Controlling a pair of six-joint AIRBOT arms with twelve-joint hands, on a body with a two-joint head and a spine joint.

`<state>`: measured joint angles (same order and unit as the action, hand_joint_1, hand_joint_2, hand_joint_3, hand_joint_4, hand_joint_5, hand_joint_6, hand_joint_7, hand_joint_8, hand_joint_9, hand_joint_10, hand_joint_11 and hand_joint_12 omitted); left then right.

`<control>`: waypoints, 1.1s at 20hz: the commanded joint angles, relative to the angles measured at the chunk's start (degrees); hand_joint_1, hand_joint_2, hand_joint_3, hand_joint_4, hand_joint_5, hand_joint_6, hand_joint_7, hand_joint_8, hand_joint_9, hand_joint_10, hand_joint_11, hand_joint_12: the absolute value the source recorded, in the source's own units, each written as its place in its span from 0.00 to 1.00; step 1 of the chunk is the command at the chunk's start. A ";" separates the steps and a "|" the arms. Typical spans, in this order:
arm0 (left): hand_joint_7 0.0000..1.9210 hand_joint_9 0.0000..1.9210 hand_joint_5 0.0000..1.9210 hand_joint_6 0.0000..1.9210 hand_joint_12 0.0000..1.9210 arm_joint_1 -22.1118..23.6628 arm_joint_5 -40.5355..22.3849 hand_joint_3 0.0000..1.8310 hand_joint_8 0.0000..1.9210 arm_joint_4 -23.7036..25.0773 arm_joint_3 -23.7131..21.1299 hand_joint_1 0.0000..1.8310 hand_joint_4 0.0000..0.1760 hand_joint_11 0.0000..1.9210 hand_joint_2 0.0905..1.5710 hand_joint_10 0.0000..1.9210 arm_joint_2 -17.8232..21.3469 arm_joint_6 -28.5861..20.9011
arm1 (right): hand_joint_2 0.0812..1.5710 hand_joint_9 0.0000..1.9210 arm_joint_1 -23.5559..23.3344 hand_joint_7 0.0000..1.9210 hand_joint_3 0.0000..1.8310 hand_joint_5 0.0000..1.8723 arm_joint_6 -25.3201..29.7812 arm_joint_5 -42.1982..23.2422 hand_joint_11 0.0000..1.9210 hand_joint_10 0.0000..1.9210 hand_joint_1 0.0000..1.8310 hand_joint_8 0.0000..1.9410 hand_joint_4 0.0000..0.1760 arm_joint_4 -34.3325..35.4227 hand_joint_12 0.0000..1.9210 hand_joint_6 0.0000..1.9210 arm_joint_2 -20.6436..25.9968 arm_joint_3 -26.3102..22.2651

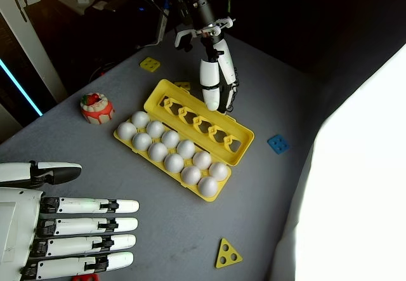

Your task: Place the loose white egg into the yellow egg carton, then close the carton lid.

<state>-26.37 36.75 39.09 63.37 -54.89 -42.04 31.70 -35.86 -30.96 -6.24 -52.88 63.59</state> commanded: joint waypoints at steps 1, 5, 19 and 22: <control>0.24 0.14 0.28 0.01 0.81 0.24 -1.75 0.00 0.25 1.98 -0.14 0.00 0.00 0.00 0.85 0.48 -0.13 -0.43 | 0.77 0.07 -0.23 0.12 0.00 0.13 0.36 -7.02 0.00 0.00 0.12 0.00 0.00 0.91 0.06 0.00 0.30 0.13; 0.25 0.15 0.28 0.01 0.81 1.76 -1.73 0.00 0.24 2.02 -0.58 0.01 0.00 0.01 0.85 0.46 -0.13 0.12 | 0.77 0.07 -0.23 0.11 0.00 0.13 0.37 -7.24 0.00 0.00 0.13 0.00 0.00 0.91 0.08 0.00 0.30 0.13; 0.25 0.14 0.28 0.01 0.82 14.27 2.83 0.00 0.24 2.01 -5.26 0.00 0.00 0.00 0.85 0.48 -0.65 9.77 | 0.77 0.07 -0.12 0.11 0.00 0.12 0.36 -8.16 0.00 0.00 0.13 0.00 0.00 0.89 0.06 0.00 0.29 0.09; 0.25 0.14 0.28 0.01 0.82 15.90 3.35 0.00 0.24 2.01 -8.30 0.00 0.00 0.00 0.85 0.48 -0.90 10.47 | 0.77 0.07 -0.08 0.12 0.00 0.12 0.36 -8.22 0.00 0.00 0.13 0.00 0.00 0.89 0.11 0.00 0.29 0.03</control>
<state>-11.18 42.22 39.31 54.89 -55.57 -31.48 31.73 -35.86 -32.34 -6.24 -52.88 63.59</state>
